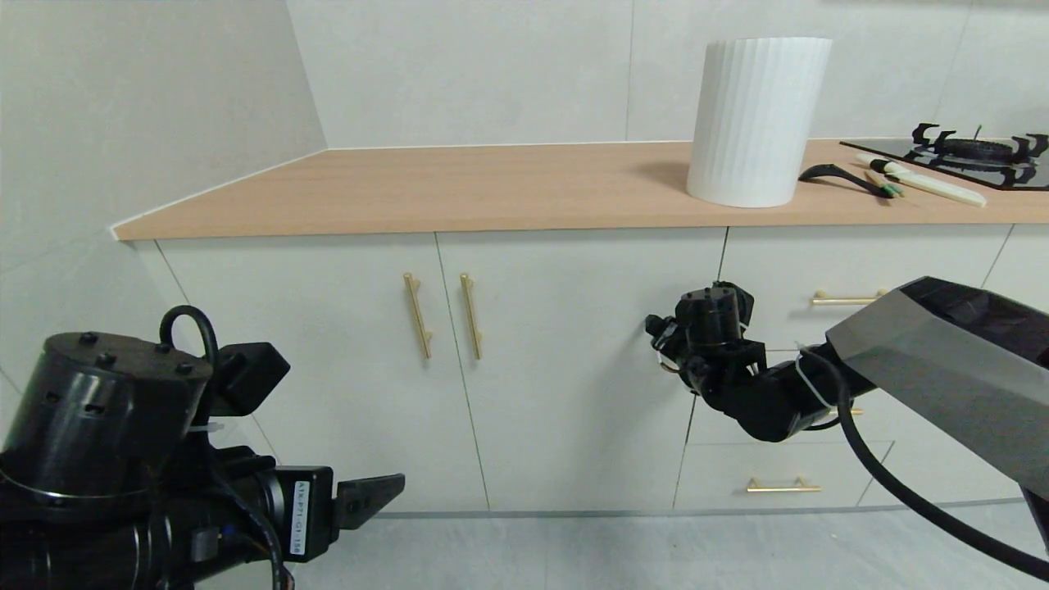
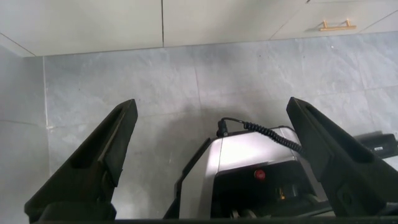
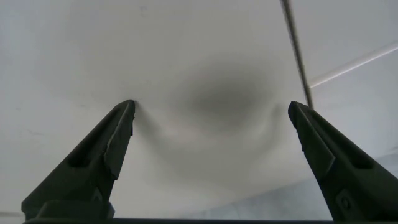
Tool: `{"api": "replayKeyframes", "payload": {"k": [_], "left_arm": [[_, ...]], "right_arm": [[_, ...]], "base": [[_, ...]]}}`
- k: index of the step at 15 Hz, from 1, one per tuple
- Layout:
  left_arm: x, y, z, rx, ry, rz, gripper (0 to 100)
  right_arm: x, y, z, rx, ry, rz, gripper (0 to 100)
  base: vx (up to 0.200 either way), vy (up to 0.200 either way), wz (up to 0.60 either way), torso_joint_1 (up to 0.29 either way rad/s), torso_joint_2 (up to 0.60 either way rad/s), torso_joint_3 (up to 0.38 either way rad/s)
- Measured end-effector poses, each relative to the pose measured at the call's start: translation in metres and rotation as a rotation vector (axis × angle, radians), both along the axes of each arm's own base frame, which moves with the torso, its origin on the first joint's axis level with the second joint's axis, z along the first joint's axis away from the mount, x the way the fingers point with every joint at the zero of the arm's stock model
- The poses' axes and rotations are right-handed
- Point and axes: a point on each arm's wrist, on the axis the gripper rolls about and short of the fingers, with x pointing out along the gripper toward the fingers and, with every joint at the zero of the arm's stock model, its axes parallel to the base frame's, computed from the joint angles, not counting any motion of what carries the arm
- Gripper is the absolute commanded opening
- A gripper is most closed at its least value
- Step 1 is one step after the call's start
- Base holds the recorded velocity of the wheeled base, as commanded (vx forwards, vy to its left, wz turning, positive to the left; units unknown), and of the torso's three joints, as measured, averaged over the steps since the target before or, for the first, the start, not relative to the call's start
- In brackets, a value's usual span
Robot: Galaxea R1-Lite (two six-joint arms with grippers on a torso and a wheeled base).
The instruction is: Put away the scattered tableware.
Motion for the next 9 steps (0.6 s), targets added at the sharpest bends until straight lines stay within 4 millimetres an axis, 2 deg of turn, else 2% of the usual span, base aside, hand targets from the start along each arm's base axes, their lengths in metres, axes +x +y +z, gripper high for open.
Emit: {"api": "replayKeyframes", "payload": {"k": [3, 5, 6, 9], "left_arm": [[0.0, 0.0, 0.0, 0.0, 0.0, 0.0, 100], [0.0, 0.0, 0.0, 0.0, -0.001, 0.0, 100], [0.0, 0.0, 0.0, 0.0, -0.001, 0.0, 100], [-0.001, 0.001, 0.001, -0.003, -0.005, 0.002, 100]], "right_arm": [[0.002, -0.003, -0.002, -0.002, 0.004, -0.006, 100], [-0.004, -0.007, -0.003, -0.004, 0.025, 0.015, 100], [-0.012, -0.008, -0.001, 0.002, 0.044, 0.055, 100], [-0.056, -0.015, 0.01, 0.022, 0.129, 0.296, 100]], "base": [[0.0, 0.0, 0.0, 0.0, 0.0, 0.0], [0.0, 0.0, 0.0, 0.0, 0.0, 0.0], [0.0, 0.0, 0.0, 0.0, 0.0, 0.0], [0.0, 0.0, 0.0, 0.0, 0.0, 0.0]]}}
